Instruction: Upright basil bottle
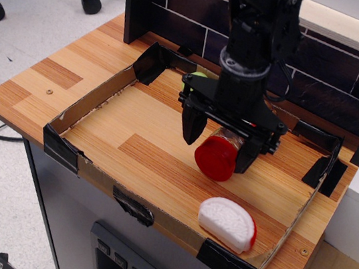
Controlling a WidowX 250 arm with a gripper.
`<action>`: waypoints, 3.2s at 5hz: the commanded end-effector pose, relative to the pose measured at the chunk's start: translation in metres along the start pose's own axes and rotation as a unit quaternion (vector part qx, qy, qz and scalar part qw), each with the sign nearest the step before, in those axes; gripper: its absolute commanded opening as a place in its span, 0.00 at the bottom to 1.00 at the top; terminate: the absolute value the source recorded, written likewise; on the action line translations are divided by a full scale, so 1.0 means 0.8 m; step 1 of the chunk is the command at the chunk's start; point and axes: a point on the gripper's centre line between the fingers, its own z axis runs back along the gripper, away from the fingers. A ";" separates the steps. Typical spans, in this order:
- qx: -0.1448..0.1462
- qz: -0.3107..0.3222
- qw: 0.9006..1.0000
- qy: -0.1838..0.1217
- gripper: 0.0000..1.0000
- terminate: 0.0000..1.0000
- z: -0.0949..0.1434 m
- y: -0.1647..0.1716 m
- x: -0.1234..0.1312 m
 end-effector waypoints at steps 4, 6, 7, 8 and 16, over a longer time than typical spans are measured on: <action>0.025 -0.015 0.999 -0.023 0.00 0.00 -0.036 -0.001 0.007; 0.002 -0.003 1.000 -0.027 0.00 0.00 0.010 0.006 0.003; -0.008 0.017 0.999 -0.027 0.00 0.00 0.048 0.014 0.005; -0.019 0.040 0.999 -0.022 0.00 0.00 0.082 0.026 0.008; 0.014 0.124 0.968 0.220 1.00 0.00 0.061 0.028 0.005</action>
